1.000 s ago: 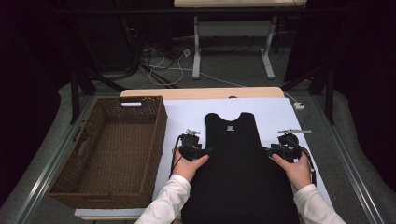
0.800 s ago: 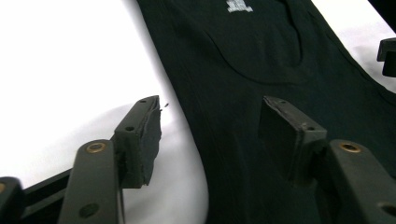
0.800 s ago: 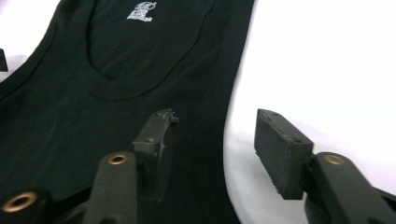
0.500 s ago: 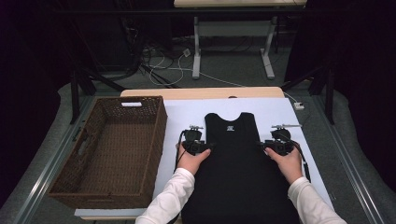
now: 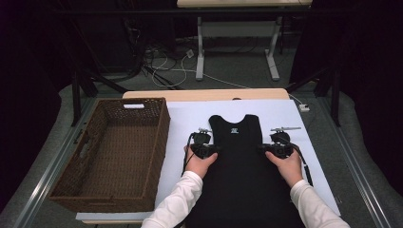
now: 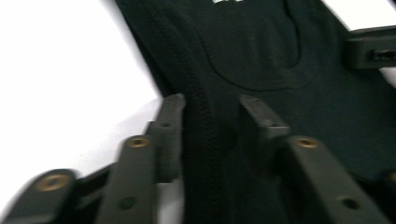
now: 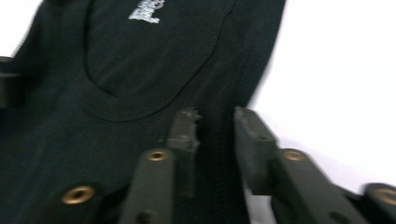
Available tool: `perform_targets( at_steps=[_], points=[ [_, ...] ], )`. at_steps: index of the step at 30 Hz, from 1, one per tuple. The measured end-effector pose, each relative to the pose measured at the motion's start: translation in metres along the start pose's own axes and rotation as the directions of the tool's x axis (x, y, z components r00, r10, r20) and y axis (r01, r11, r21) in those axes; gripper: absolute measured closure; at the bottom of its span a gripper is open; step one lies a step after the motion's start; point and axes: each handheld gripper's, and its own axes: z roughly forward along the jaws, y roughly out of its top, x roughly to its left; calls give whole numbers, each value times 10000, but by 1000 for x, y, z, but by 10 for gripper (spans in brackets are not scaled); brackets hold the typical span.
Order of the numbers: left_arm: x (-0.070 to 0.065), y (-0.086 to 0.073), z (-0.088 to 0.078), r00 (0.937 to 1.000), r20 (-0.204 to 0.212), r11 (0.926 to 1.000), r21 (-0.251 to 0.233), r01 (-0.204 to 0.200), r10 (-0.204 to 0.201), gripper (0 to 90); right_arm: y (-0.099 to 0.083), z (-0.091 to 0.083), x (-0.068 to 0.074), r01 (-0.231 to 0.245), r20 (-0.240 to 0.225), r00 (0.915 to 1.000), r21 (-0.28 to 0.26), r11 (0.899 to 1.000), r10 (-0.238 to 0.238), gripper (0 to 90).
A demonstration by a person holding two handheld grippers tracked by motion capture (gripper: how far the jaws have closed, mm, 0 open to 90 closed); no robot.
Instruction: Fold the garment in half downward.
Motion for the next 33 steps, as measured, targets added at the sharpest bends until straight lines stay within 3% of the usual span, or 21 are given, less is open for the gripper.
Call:
perform_targets(
  at_steps=[3,6,13,16,19,27,33],
  points=[
    [0,1,1,9994,-252,9997,53,-235,236,787,0,2,1,69,72,10000,13,10000,-69,855],
    [3,1,0,9999,3,9999,18,-121,121,845,0,2,4,96,-18,10000,23,10000,-96,877],
    [2,3,-11,9996,187,9994,-265,-228,233,869,2,-10,4,116,-239,9996,-407,9991,-125,880],
    [-4,2,-22,9981,198,9979,-263,-585,591,869,1,-21,7,214,-299,9993,-477,9986,-229,879],
    [-9,-4,-33,9945,204,9947,-100,-1022,1023,868,-4,-32,11,368,-340,9987,-522,9980,-386,880],
    [-17,-31,-47,9926,762,9953,99,-960,950,867,-28,-54,18,664,-519,9965,134,9977,-656,878],
    [-23,-52,-56,9882,993,9917,435,-1211,1163,866,-53,-68,23,910,-763,9933,468,9948,-872,875]
  ],
)
